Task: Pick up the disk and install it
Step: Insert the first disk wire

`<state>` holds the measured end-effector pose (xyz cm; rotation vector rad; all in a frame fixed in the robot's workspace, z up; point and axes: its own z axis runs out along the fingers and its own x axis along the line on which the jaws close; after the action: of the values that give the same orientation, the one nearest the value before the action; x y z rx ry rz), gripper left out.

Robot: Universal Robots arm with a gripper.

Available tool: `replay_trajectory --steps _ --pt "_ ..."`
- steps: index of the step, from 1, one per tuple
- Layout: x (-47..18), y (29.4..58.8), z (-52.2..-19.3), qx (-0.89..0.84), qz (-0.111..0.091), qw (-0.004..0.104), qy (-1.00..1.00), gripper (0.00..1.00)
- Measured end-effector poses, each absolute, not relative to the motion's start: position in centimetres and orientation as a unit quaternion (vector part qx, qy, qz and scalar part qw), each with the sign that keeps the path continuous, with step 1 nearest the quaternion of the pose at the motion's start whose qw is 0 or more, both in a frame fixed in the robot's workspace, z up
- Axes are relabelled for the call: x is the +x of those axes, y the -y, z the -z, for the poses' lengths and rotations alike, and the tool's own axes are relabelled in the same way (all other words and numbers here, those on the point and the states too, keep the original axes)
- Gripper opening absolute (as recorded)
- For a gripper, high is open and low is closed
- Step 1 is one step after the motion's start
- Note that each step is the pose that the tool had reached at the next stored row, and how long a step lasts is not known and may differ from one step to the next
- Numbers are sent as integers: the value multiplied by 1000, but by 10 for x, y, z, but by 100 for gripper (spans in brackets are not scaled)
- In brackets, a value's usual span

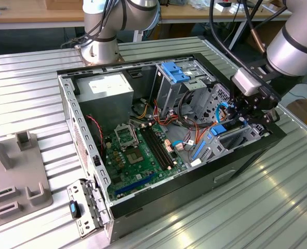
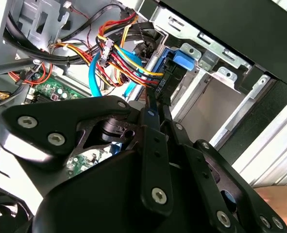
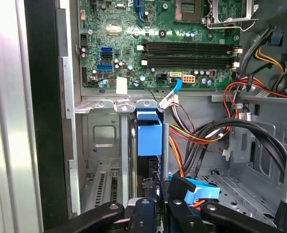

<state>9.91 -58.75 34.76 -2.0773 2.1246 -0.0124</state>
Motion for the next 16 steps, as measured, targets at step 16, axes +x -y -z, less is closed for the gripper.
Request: replay_trajectory --steps 16 --pt "98 587 -346 -695 4 85 -714 16"
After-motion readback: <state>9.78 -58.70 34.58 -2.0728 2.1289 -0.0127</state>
